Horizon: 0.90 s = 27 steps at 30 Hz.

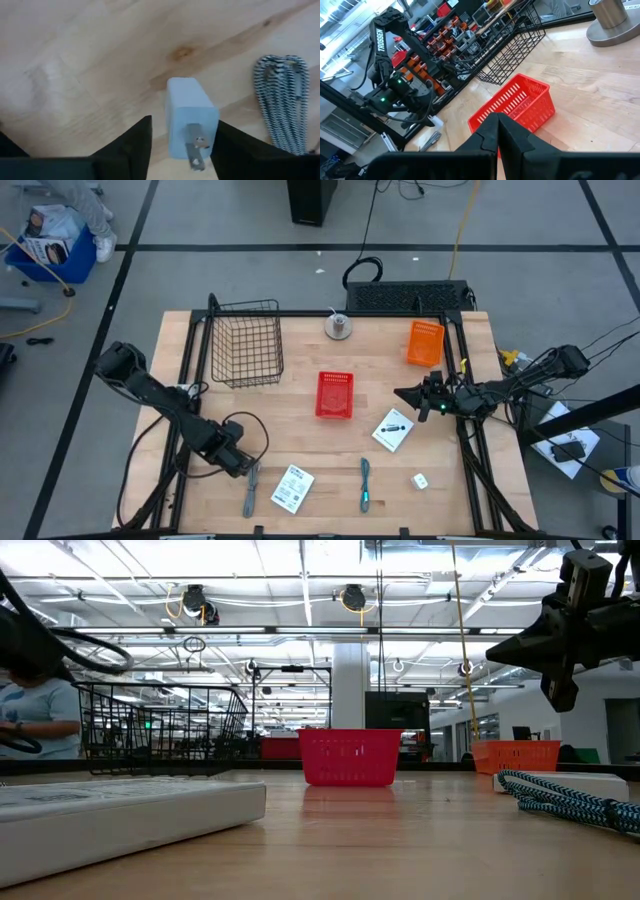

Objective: Pick and place items into bin
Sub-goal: Put the left white charger adapter into the red bin

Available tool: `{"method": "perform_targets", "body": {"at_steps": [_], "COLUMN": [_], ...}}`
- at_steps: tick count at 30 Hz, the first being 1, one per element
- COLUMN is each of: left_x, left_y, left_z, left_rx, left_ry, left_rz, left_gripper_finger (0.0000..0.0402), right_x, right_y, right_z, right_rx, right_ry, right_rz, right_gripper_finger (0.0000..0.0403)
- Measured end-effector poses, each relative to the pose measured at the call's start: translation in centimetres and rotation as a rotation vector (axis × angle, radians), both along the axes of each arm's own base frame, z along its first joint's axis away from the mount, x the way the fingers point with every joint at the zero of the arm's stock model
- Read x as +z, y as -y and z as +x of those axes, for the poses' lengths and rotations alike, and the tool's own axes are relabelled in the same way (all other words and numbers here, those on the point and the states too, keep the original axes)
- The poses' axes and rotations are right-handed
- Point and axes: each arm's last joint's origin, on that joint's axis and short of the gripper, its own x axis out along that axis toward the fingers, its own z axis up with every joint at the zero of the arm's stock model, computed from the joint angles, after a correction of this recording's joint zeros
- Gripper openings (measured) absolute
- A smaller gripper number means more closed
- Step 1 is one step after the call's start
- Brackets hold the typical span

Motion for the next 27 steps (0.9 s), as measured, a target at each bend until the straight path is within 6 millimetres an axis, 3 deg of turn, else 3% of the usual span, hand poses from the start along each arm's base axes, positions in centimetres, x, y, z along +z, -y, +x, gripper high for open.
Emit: {"method": "perform_targets", "body": {"at_steps": [8, 15, 20, 27], "left_x": [0.0, 0.3, 2.9, 7.8], "left_y": [-0.4, -1.2, -2.1, -5.2], "left_z": [0.5, 2.1, 3.5, 3.9], "left_rx": [0.004, 0.069, 0.125, 0.313], "left_ry": [0.027, 0.091, 0.266, 0.538], "left_rz": [-0.003, -0.050, -0.043, 0.054], "left_gripper_finger": [0.0104, 0.0121, 0.0134, 0.0061], "right_x": [0.0, 0.0, -0.1, -0.1], "right_y": [0.0, 0.0, 0.1, 0.2], "right_z": [0.0, 0.0, 0.0, -0.1], "right_rx": [0.000, -0.004, -0.020, -0.052], "right_ry": [-0.001, -0.005, -0.007, -0.009], "right_rz": [-0.004, -0.008, -0.011, -0.023], "right_gripper_finger": [0.0000, 0.0000, 0.0000, 0.0000]}}
